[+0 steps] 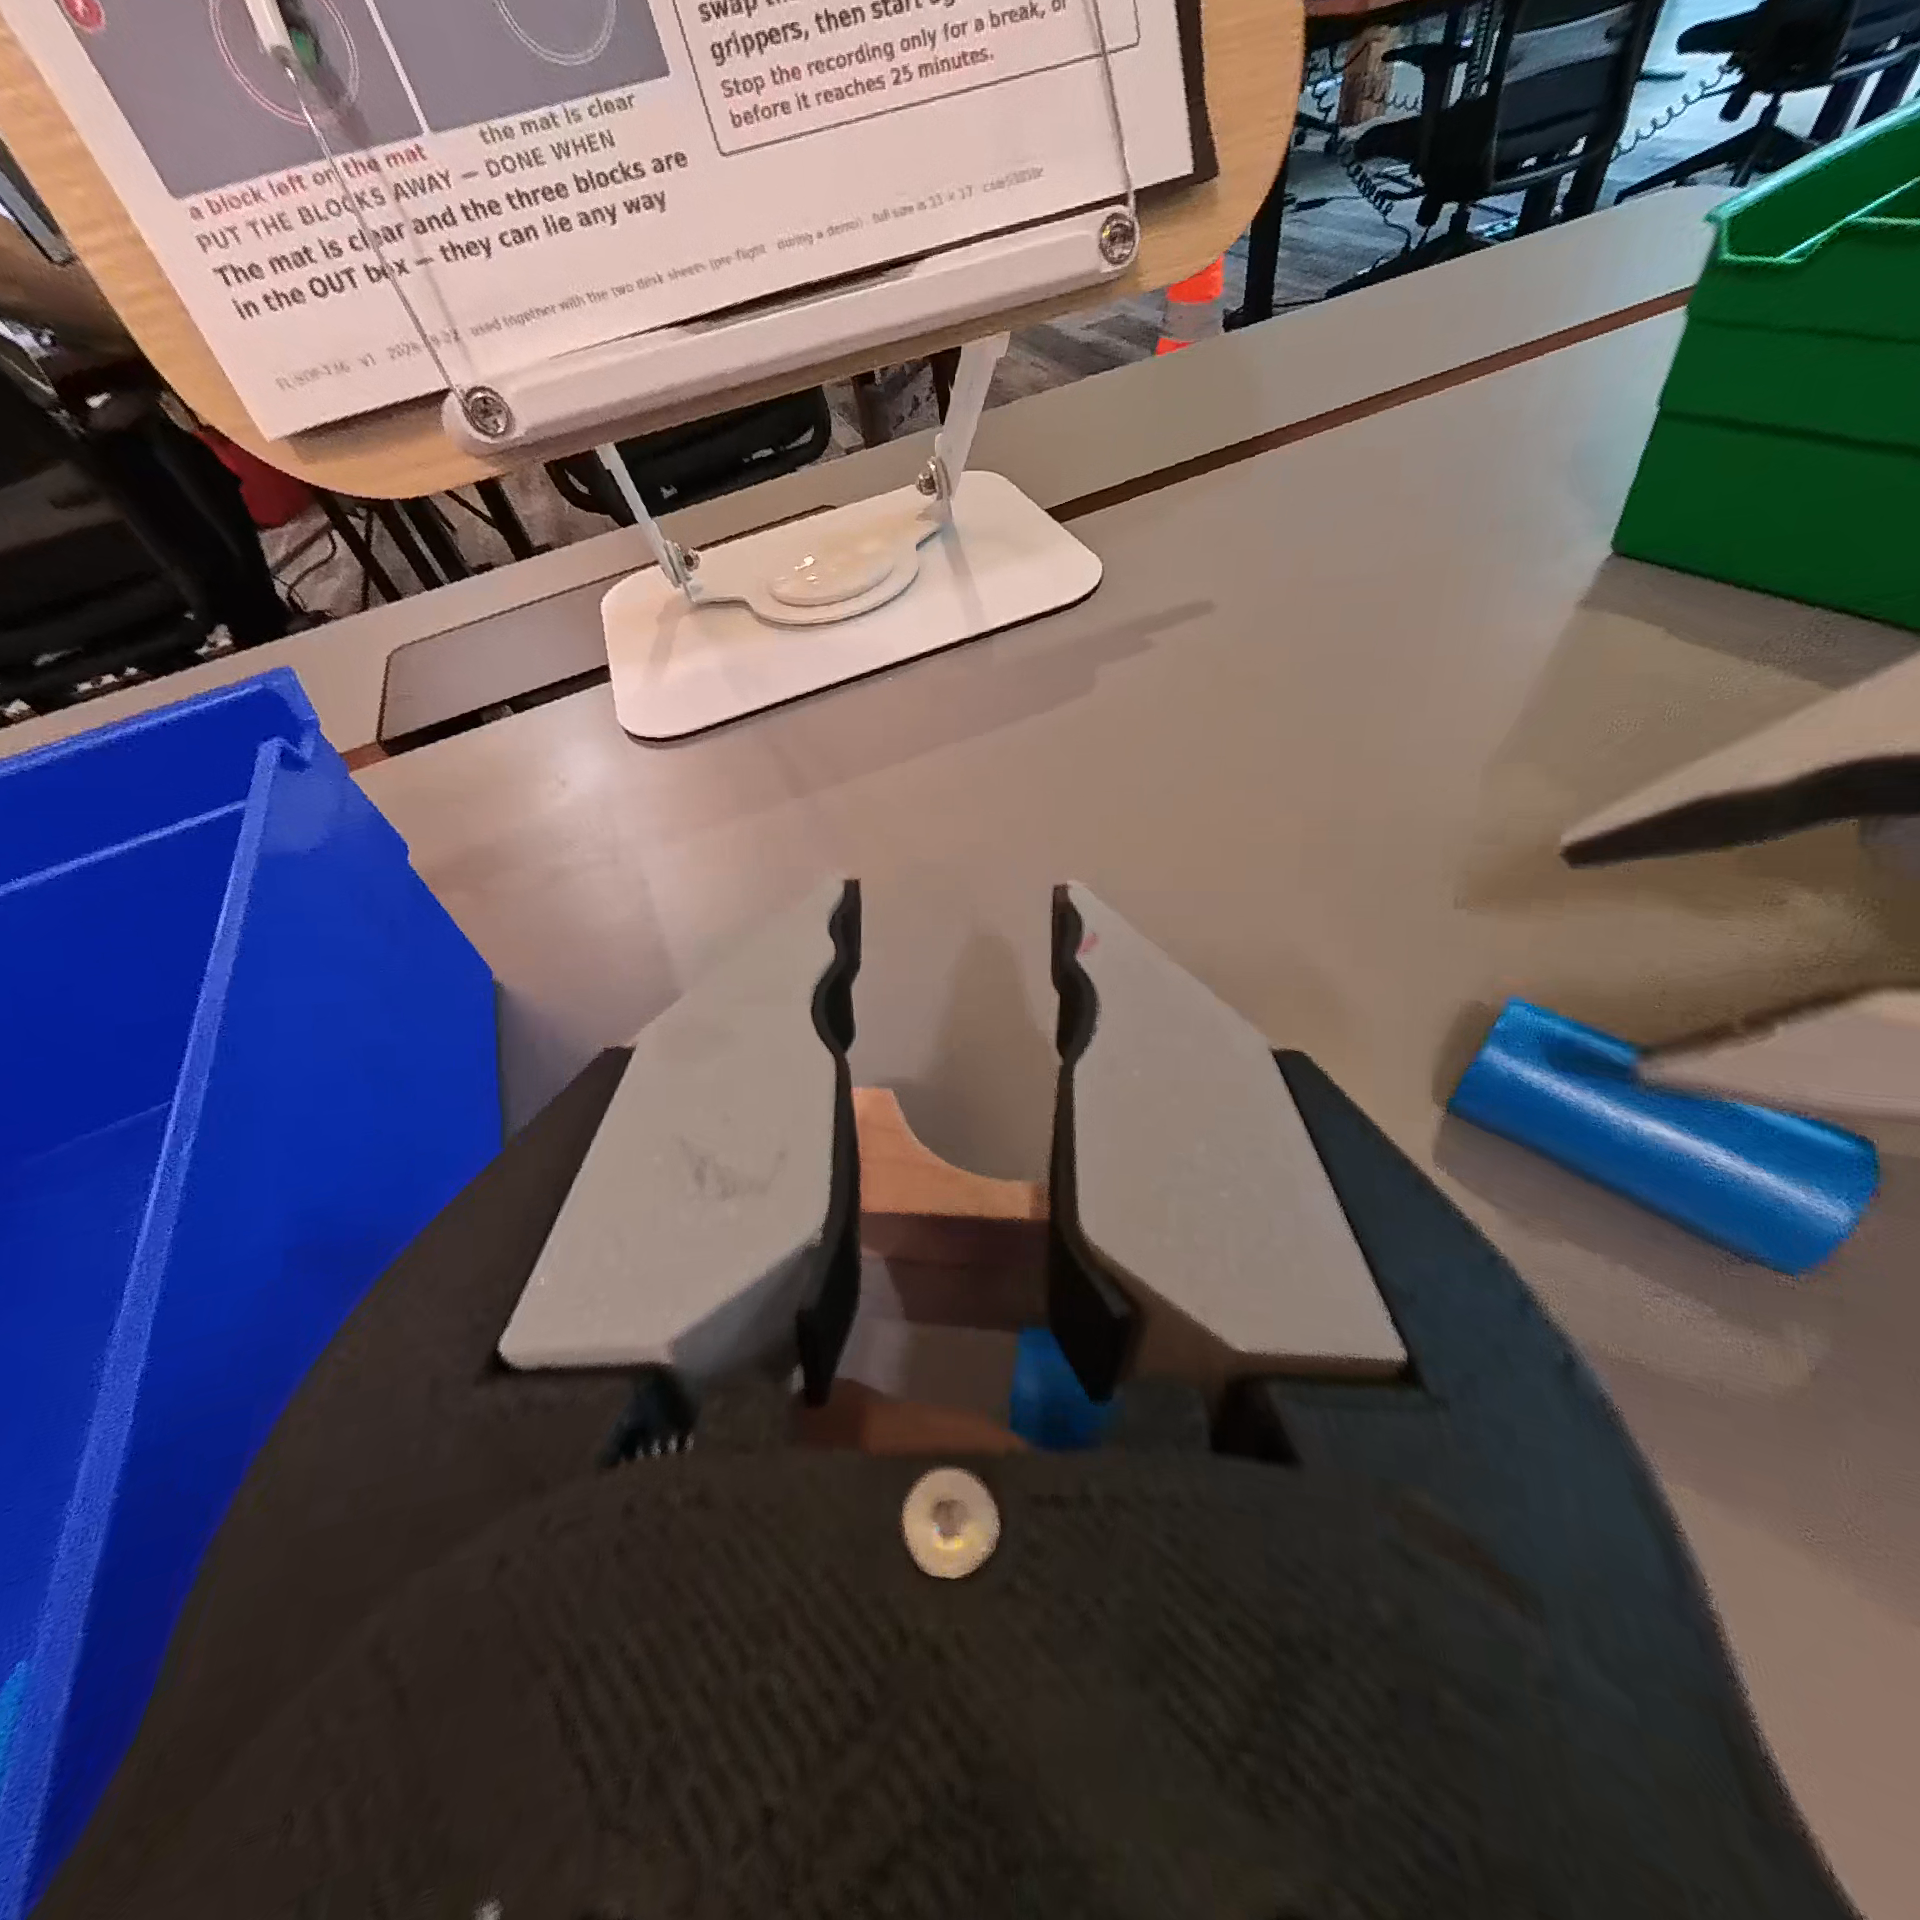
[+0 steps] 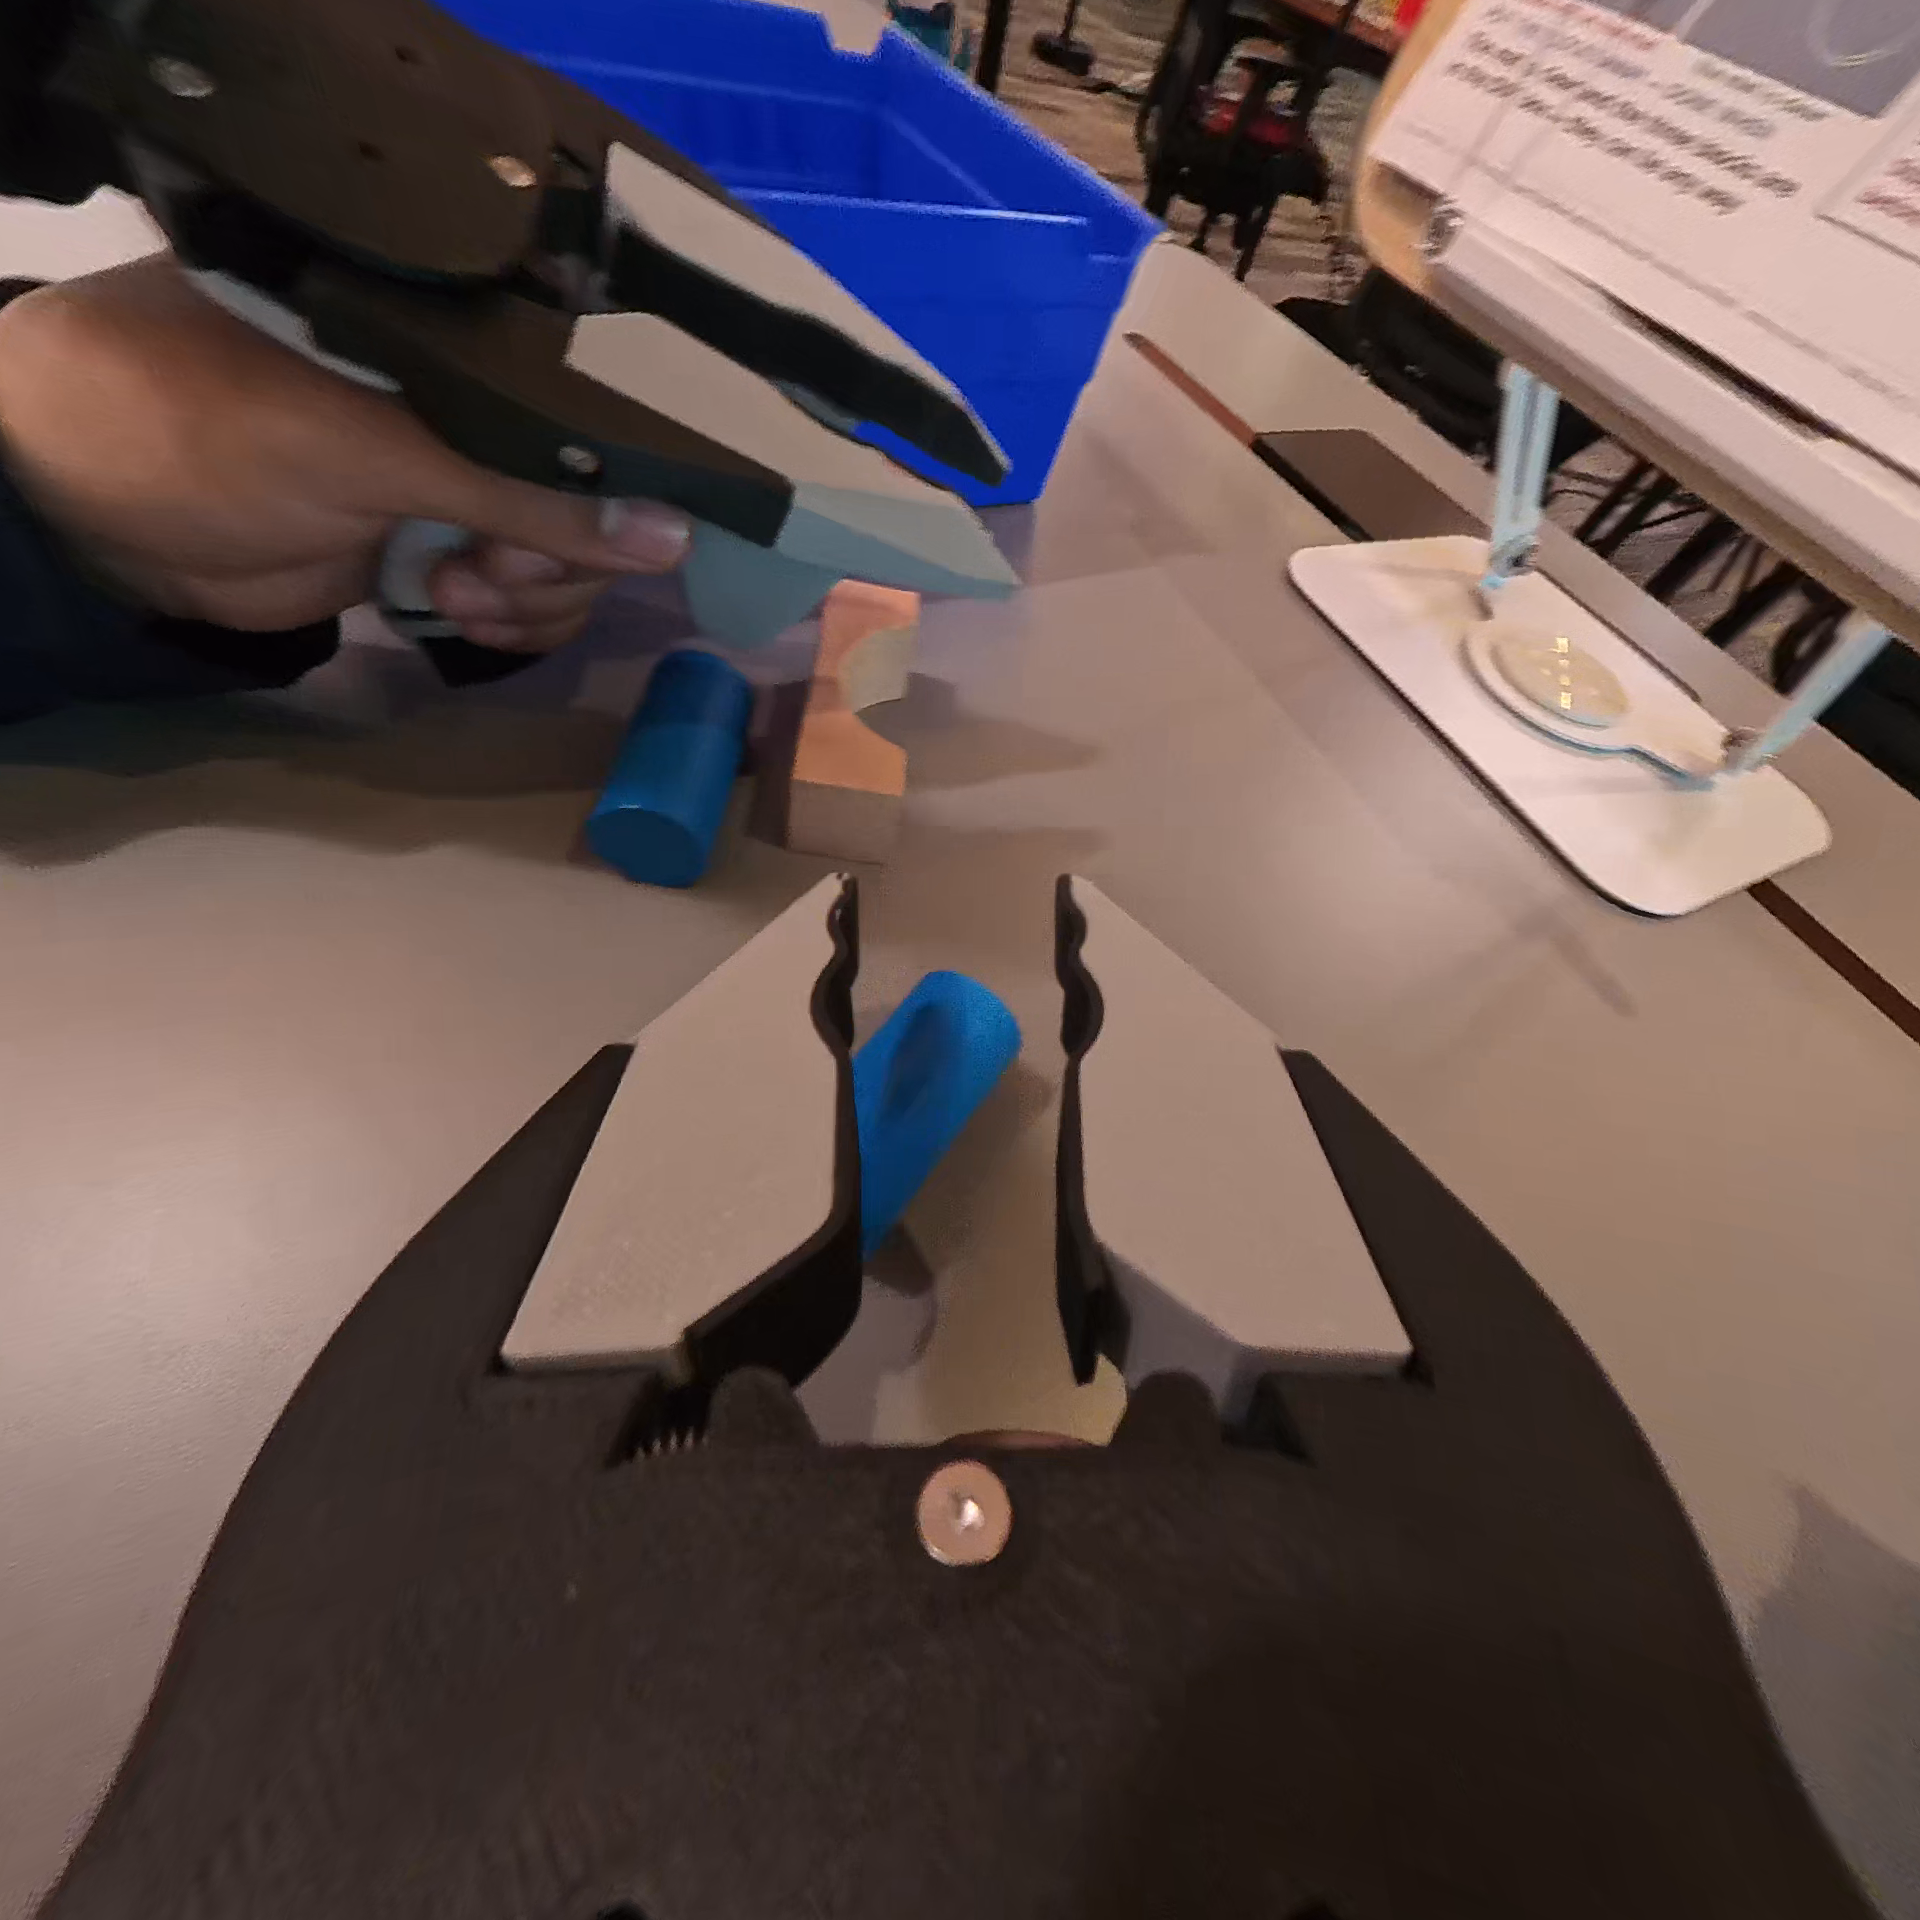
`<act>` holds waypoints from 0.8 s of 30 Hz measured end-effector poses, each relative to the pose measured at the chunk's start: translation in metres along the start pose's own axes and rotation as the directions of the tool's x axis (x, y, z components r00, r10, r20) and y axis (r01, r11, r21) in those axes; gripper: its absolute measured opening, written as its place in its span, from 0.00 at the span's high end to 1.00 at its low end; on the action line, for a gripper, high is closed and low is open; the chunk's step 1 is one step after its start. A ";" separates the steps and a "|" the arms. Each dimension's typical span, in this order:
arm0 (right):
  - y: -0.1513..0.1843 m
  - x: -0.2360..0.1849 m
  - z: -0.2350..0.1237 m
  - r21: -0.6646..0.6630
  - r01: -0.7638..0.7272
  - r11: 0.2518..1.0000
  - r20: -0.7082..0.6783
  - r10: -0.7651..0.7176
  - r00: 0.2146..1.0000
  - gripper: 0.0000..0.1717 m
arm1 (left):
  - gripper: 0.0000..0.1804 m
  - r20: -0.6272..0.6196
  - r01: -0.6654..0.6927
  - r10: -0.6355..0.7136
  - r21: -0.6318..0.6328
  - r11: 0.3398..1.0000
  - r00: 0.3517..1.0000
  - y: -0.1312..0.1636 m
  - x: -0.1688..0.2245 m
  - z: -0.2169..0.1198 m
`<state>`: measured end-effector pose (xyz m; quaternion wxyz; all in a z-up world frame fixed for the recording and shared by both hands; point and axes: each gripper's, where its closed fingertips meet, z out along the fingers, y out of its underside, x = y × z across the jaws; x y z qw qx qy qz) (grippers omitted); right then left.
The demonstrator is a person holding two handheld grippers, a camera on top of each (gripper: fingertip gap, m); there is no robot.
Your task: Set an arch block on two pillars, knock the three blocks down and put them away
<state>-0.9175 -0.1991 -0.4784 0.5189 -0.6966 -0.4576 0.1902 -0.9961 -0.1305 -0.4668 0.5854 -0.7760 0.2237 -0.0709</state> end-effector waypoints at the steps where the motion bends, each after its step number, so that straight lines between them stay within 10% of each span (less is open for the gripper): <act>1: 0.001 -0.006 0.002 -0.012 0.017 1.000 0.018 -0.017 1.000 0.79 | 0.81 0.001 -0.001 0.001 -0.002 1.000 1.000 0.000 0.000 0.000; 11: 0.051 -0.007 0.010 -0.295 -0.009 0.956 0.019 0.016 1.000 0.73 | 0.81 0.003 -0.028 0.028 -0.017 0.999 1.000 0.004 0.002 0.002; 24: 0.062 0.001 0.010 -0.353 -0.006 0.936 -0.011 0.002 1.000 0.83 | 0.81 -0.010 -0.030 0.030 -0.015 0.999 1.000 0.004 0.004 0.002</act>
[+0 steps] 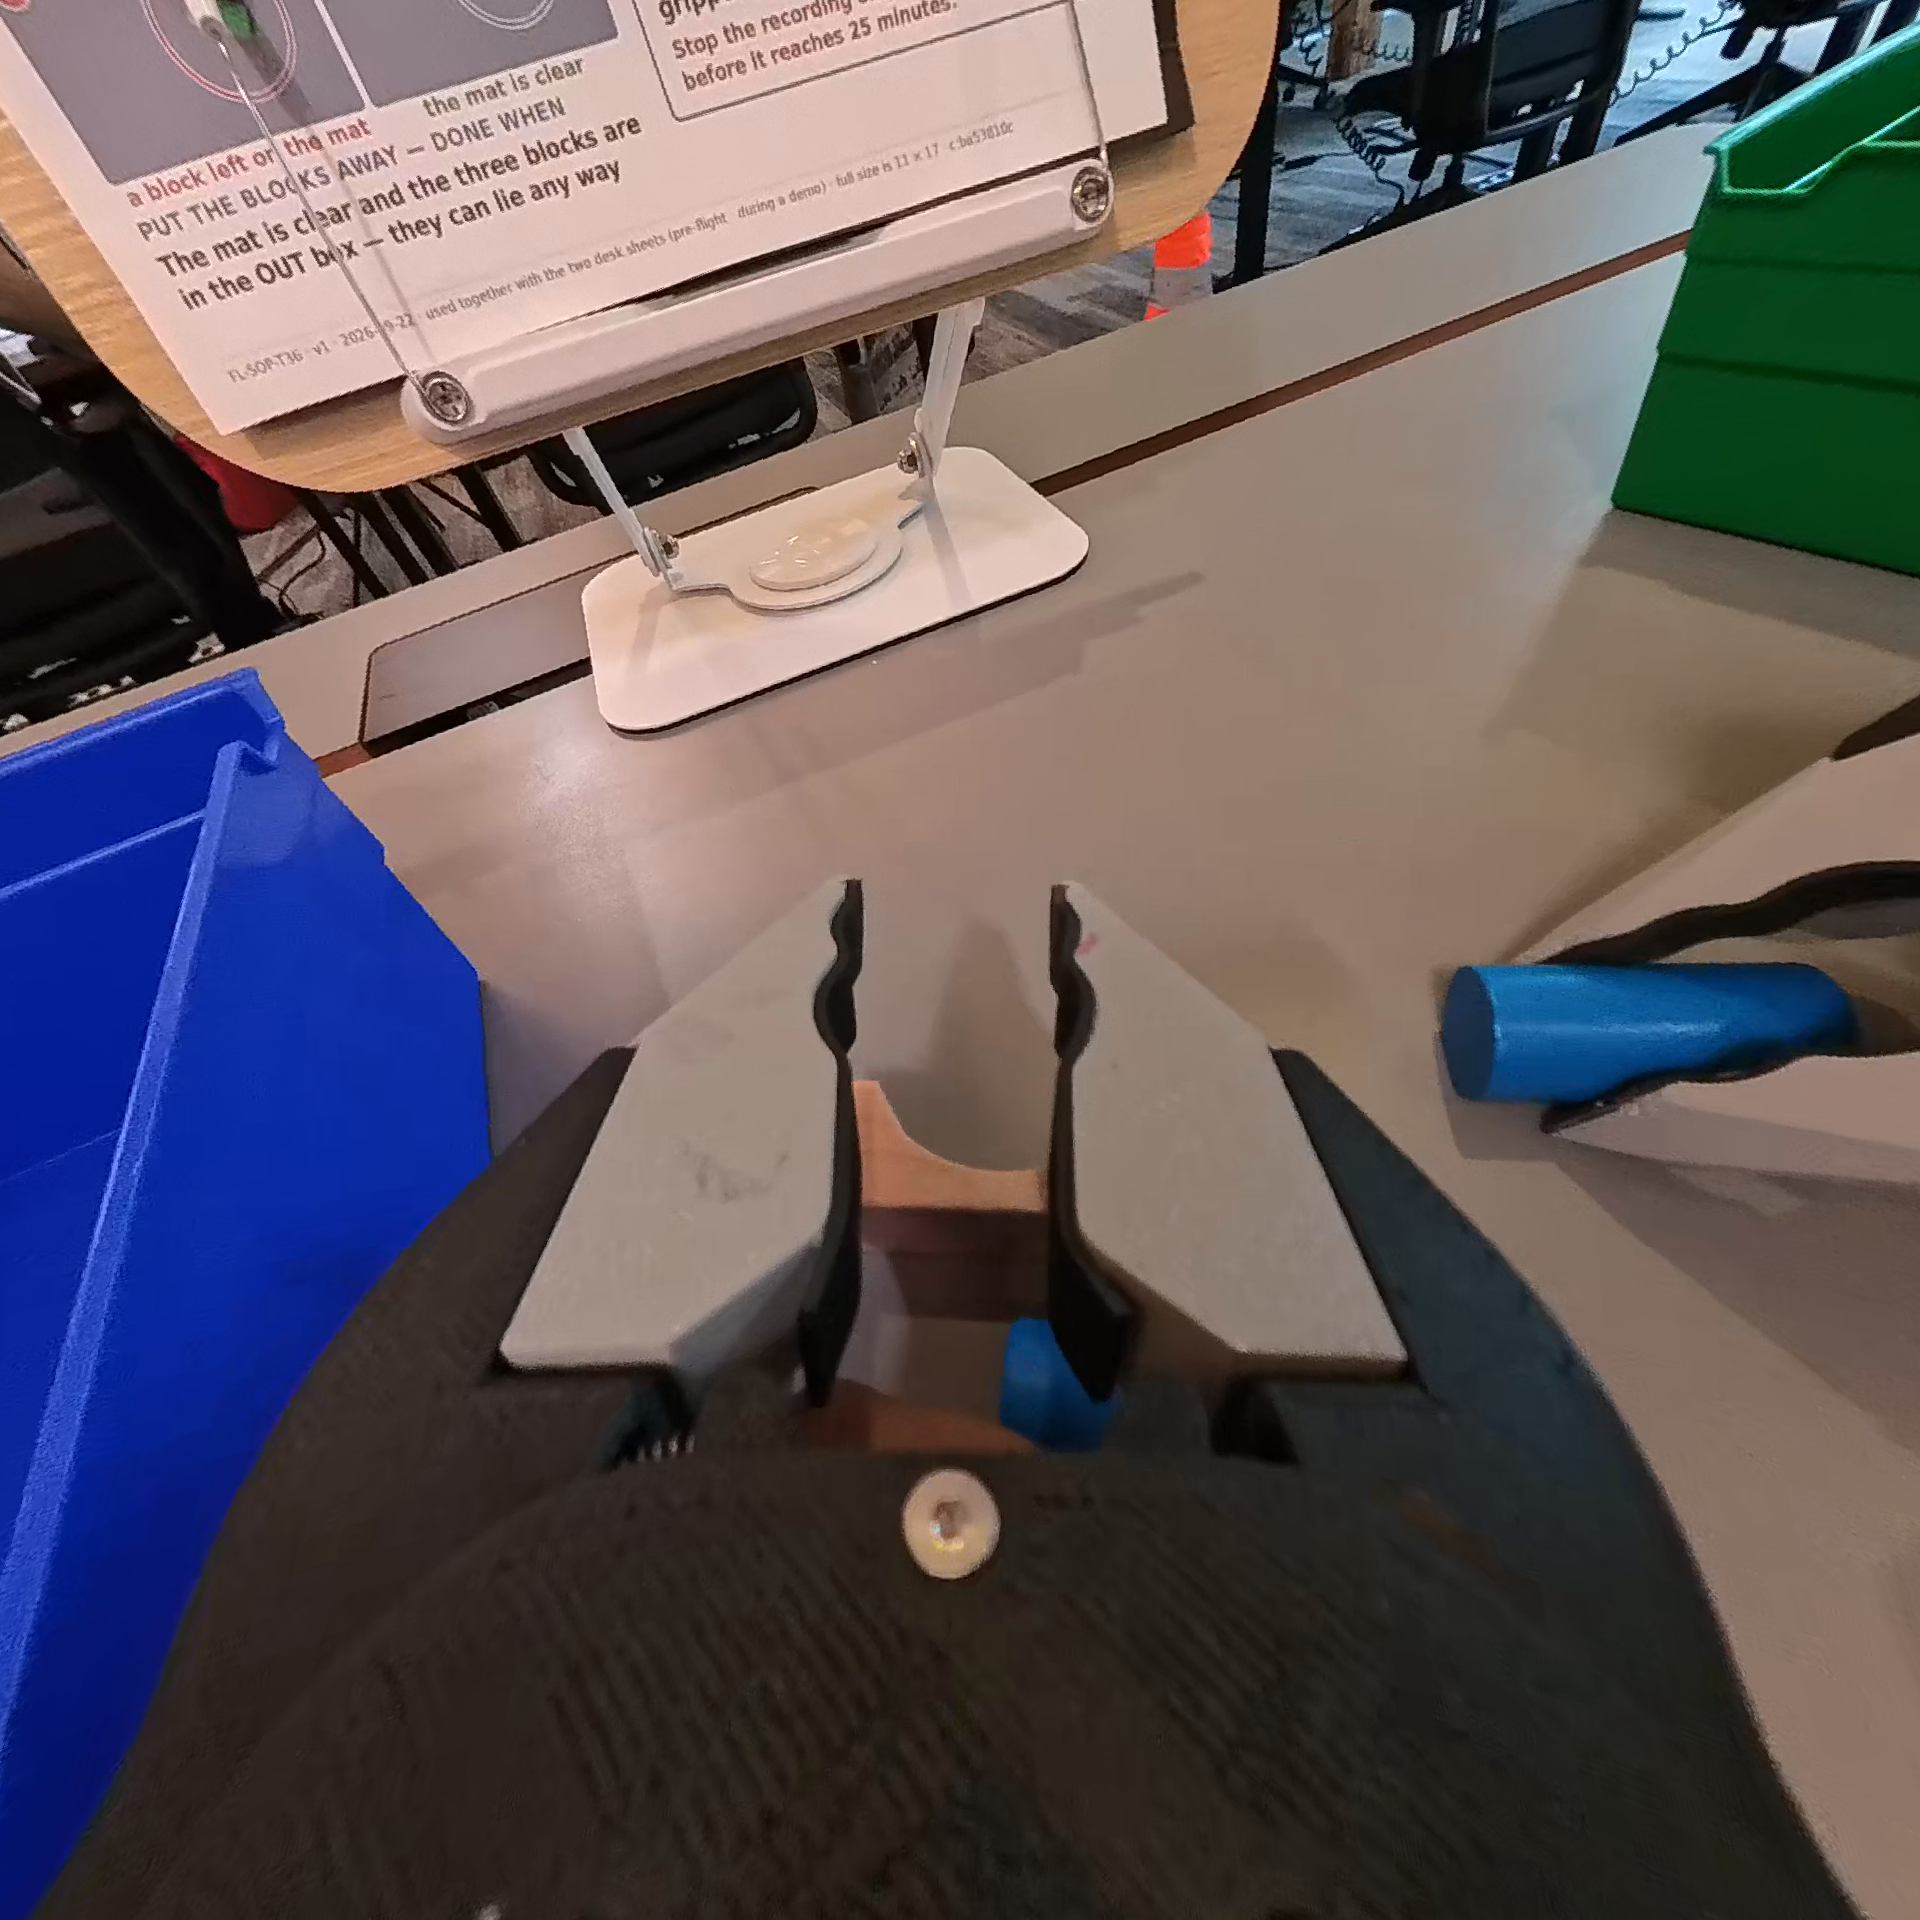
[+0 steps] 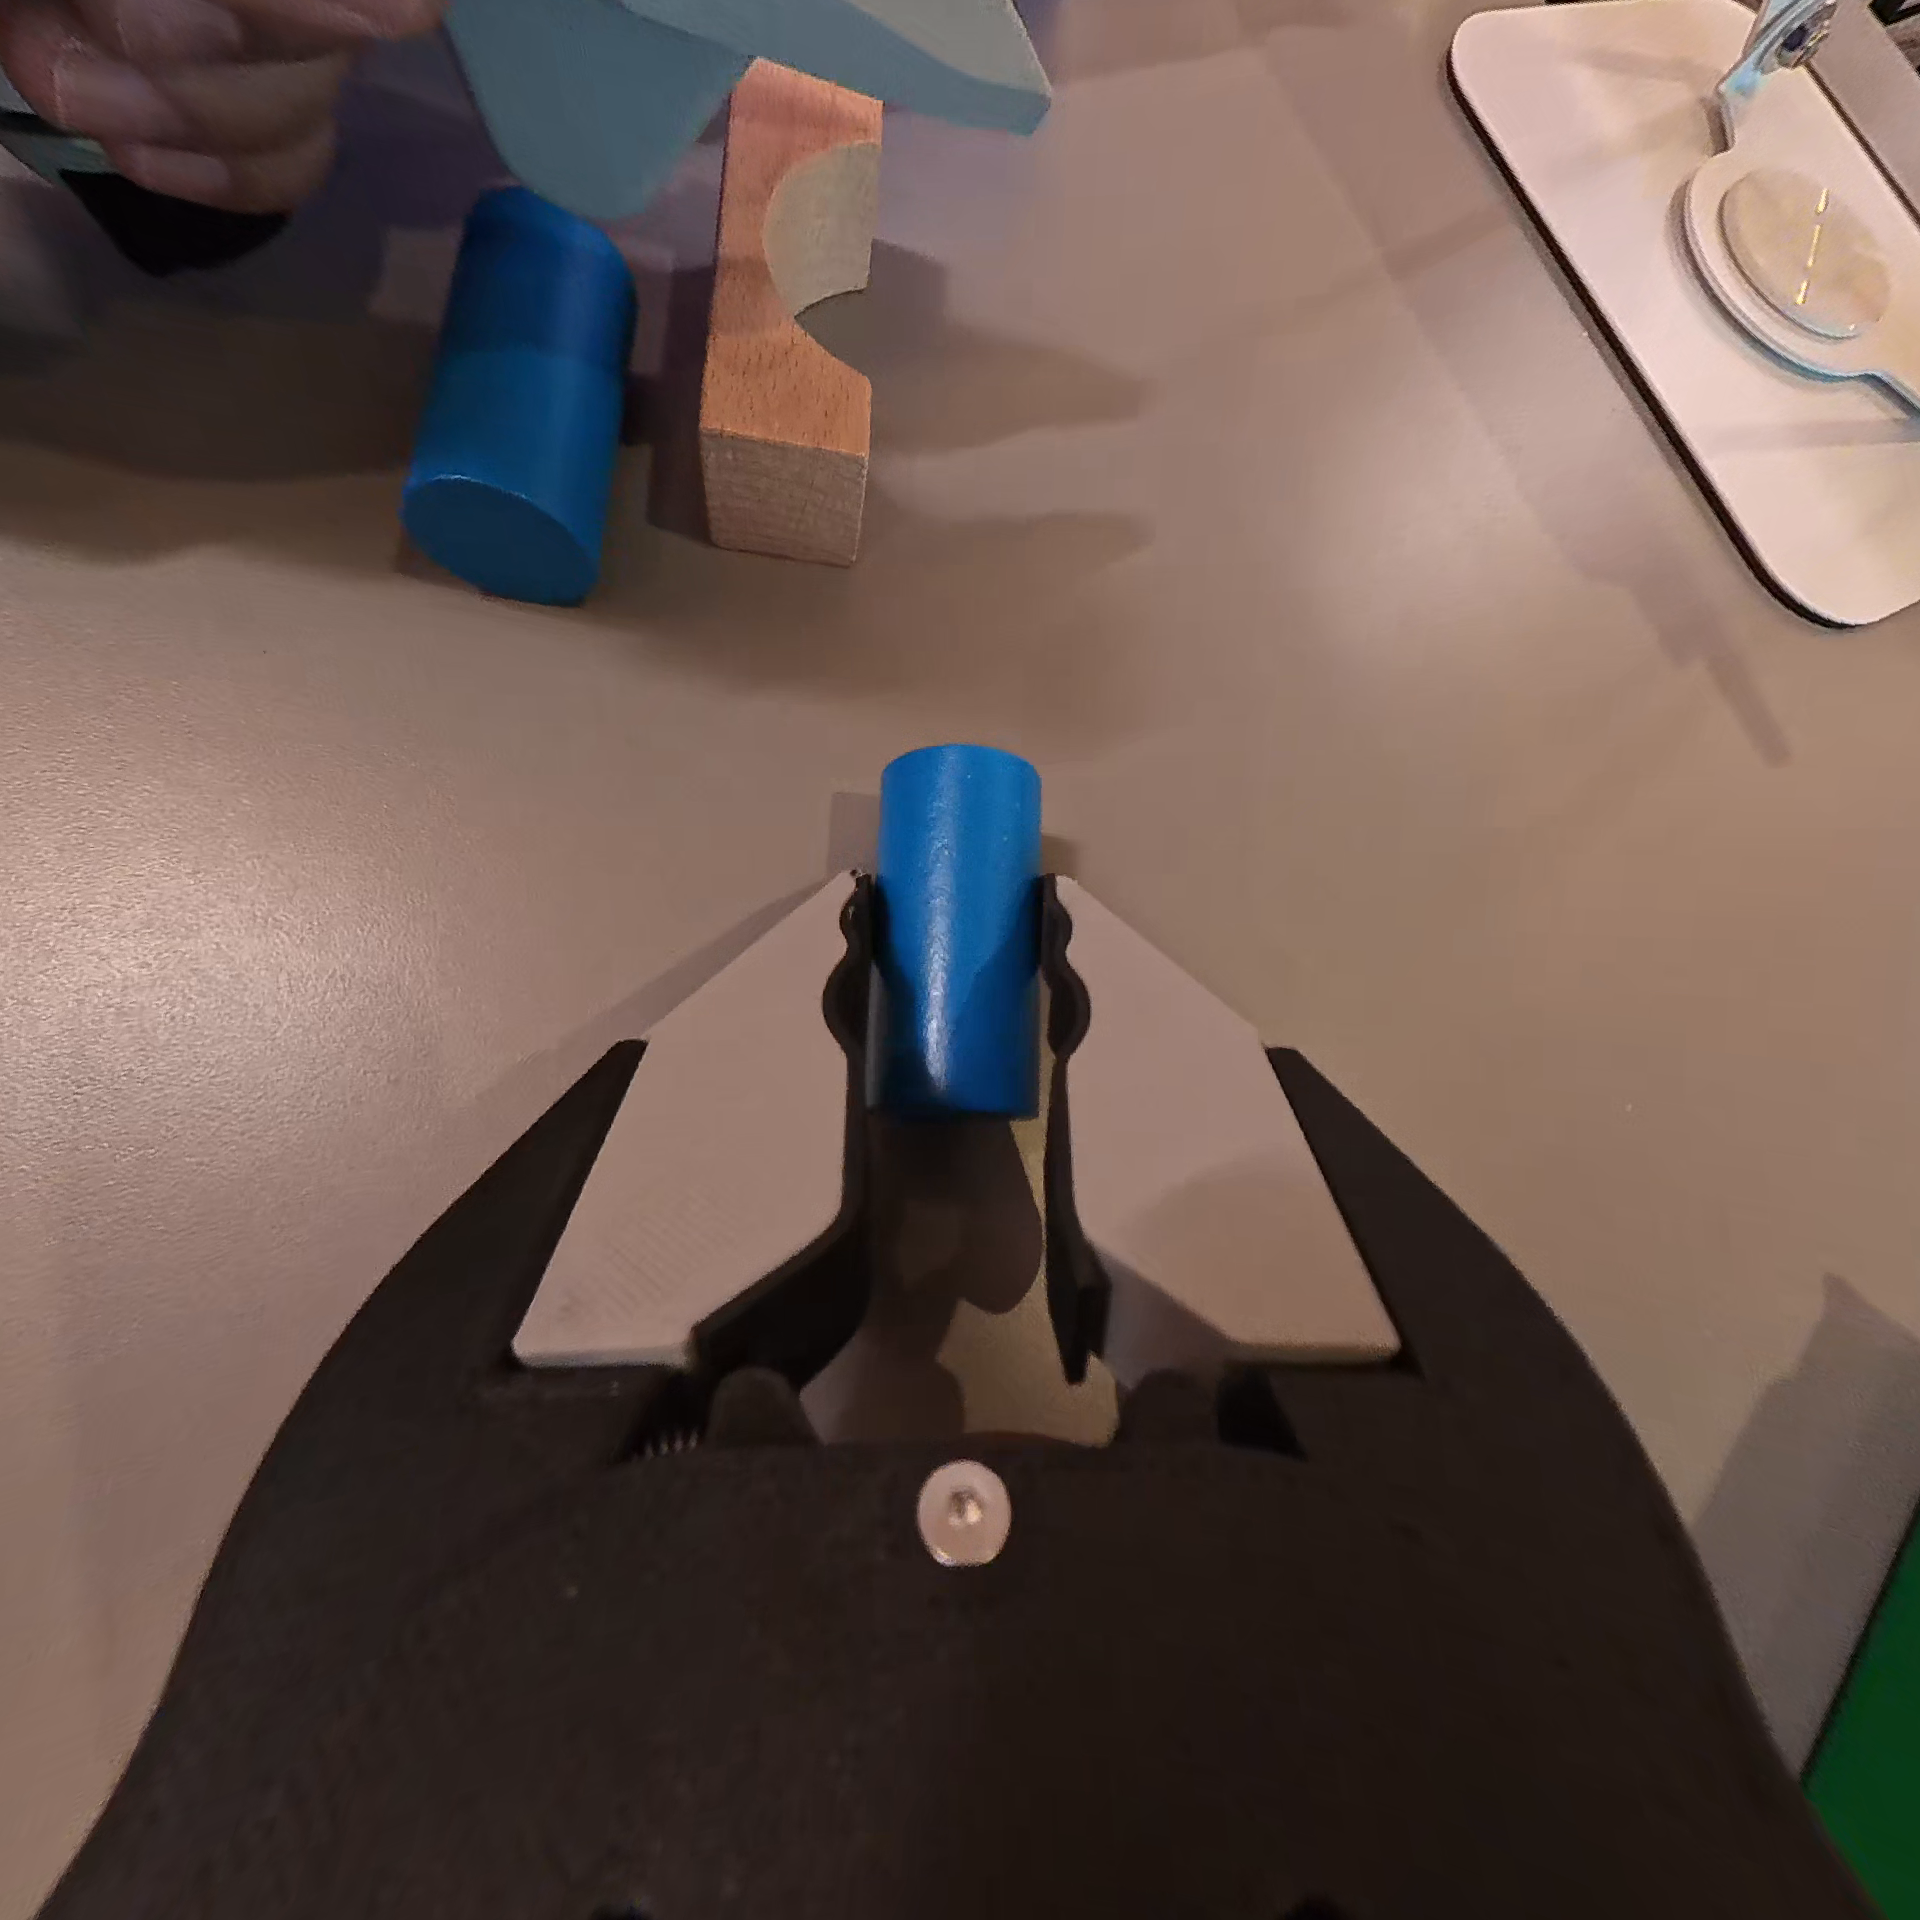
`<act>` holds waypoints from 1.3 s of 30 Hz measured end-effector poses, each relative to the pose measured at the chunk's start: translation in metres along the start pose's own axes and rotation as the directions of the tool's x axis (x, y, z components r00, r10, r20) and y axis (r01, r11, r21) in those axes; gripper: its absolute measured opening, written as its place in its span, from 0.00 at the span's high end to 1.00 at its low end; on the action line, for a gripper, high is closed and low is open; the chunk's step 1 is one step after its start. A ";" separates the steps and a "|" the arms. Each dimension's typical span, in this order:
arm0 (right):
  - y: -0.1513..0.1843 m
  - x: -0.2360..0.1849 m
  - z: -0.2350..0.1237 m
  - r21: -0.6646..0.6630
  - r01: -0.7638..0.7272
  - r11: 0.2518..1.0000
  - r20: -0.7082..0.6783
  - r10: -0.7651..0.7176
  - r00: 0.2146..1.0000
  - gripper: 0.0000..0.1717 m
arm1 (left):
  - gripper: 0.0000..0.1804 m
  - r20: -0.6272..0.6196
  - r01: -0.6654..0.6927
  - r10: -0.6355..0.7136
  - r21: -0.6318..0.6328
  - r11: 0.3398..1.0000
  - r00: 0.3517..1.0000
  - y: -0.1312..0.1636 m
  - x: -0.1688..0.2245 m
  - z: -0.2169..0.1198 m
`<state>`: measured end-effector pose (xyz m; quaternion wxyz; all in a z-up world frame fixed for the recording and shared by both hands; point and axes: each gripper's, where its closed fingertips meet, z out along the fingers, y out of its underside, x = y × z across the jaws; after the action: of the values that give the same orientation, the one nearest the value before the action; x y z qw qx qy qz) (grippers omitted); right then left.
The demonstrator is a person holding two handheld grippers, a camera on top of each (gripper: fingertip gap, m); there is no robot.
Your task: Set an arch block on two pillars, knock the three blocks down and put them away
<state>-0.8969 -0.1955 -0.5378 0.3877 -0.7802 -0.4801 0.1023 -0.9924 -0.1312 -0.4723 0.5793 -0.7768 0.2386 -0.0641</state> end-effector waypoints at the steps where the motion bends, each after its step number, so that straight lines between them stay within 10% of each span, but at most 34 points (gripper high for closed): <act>1: 0.001 0.001 0.000 -0.004 0.001 1.000 -0.004 -0.001 1.000 0.83 | 0.81 0.001 -0.002 0.002 0.000 1.000 1.000 0.000 0.000 0.000; 13: -0.031 0.046 -0.043 0.186 0.030 0.982 -0.279 0.023 0.960 0.83 | 0.81 -0.001 -0.001 0.001 0.004 1.000 1.000 -0.001 0.000 0.000; 22: -0.065 0.109 -0.208 0.572 0.149 0.807 -0.584 0.274 0.764 0.83 | 0.82 0.001 -0.003 0.003 0.017 1.000 1.000 -0.004 0.000 -0.002; 28: 0.002 0.162 -0.256 0.355 -0.059 0.933 -0.679 0.301 0.670 0.83 | 0.82 -0.005 0.010 -0.010 0.029 1.000 1.000 -0.008 -0.001 -0.003; 35: 0.147 0.191 -0.207 0.067 -0.543 0.837 -0.549 0.485 0.680 0.83 | 0.81 -0.035 -0.028 0.030 0.033 0.999 0.999 -0.009 0.010 -0.004; 39: 0.158 0.190 -0.195 0.064 -0.595 0.801 -0.496 0.543 0.678 0.82 | 0.81 -0.110 -0.059 0.066 0.072 0.996 0.992 -0.020 0.024 -0.013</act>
<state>-0.5890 -0.1744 -0.4763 0.4046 -0.9086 -0.1035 -0.0084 -0.9704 -0.1489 -0.4537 0.5932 -0.7436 0.2926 -0.0976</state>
